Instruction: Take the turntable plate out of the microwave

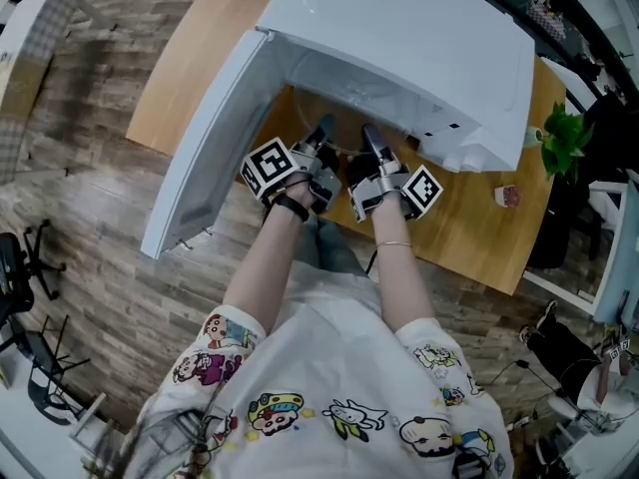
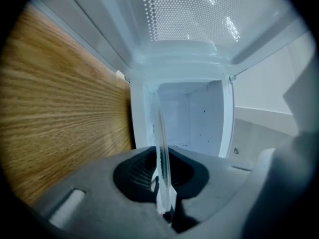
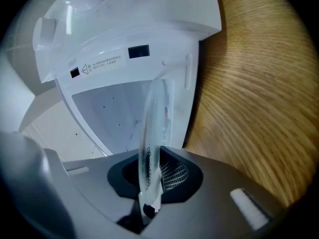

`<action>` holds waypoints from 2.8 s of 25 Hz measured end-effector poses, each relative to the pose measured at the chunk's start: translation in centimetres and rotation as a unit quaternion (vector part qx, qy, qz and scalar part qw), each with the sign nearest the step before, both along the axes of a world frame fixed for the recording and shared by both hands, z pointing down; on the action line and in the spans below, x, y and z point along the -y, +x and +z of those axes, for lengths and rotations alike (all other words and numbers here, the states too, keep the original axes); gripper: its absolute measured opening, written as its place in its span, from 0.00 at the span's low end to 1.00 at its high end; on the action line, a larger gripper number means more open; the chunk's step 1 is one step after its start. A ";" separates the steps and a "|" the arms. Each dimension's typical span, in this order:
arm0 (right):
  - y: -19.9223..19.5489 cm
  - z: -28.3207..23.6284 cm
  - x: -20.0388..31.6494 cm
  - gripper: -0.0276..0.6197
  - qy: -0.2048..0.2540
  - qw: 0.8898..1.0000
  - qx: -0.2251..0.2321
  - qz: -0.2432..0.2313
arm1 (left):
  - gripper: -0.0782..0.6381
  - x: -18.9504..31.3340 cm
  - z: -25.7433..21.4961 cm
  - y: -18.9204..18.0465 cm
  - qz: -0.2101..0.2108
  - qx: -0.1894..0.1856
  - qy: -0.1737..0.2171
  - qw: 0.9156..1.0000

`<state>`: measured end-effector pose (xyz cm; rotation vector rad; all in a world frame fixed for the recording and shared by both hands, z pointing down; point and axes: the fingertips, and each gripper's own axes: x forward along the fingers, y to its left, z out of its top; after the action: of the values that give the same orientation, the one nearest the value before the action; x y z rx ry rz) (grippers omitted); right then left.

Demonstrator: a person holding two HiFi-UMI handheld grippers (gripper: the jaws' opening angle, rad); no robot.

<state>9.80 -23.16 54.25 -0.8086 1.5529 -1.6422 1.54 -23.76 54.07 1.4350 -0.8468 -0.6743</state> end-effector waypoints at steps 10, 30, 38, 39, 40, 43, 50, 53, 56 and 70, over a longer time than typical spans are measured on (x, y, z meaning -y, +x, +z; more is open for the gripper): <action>-0.8 -1.6 -2.6 0.10 0.010 1.000 -0.006 -0.013 | 0.14 -2.7 -1.6 -0.8 -0.004 -0.005 0.014 1.000; -4.0 -6.4 -14.5 0.11 0.045 0.998 -0.024 0.031 | 0.14 -13.9 -6.1 -3.9 0.048 -0.014 0.046 0.998; -5.0 -9.3 -19.5 0.11 0.070 0.996 -0.026 0.049 | 0.14 -18.6 -9.0 -4.9 0.063 -0.021 0.066 0.996; -5.1 -9.7 -20.1 0.11 0.073 0.996 -0.027 0.051 | 0.14 -19.2 -9.4 -5.0 0.065 -0.022 0.069 0.995; -5.1 -10.2 -20.7 0.11 0.076 0.995 -0.027 0.054 | 0.14 -19.8 -9.7 -5.0 0.067 -0.023 0.071 0.995; -4.9 -11.4 -22.6 0.11 0.082 0.994 -0.027 0.064 | 0.14 -21.6 -10.6 -4.7 0.076 -0.033 0.070 0.994; -3.5 -13.5 -26.5 0.11 0.085 0.993 -0.021 0.079 | 0.15 -25.1 -14.1 -2.7 0.106 -0.058 0.090 0.989; -2.4 -14.2 -27.6 0.11 0.084 0.992 -0.019 0.087 | 0.14 -26.1 -15.1 -1.3 0.115 -0.071 0.086 0.987; -1.4 -14.7 -28.6 0.11 0.083 0.992 -0.024 0.087 | 0.14 -27.2 -15.6 -0.1 0.121 -0.079 0.074 0.987; 0.7 -18.4 -32.8 0.11 0.097 0.994 -0.035 0.041 | 0.14 -31.9 -18.6 1.8 0.132 -0.075 0.077 0.985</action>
<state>10.47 9.68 35.88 -0.8219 1.6765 -1.3922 3.32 8.10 35.43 1.5786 -0.4841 -0.6466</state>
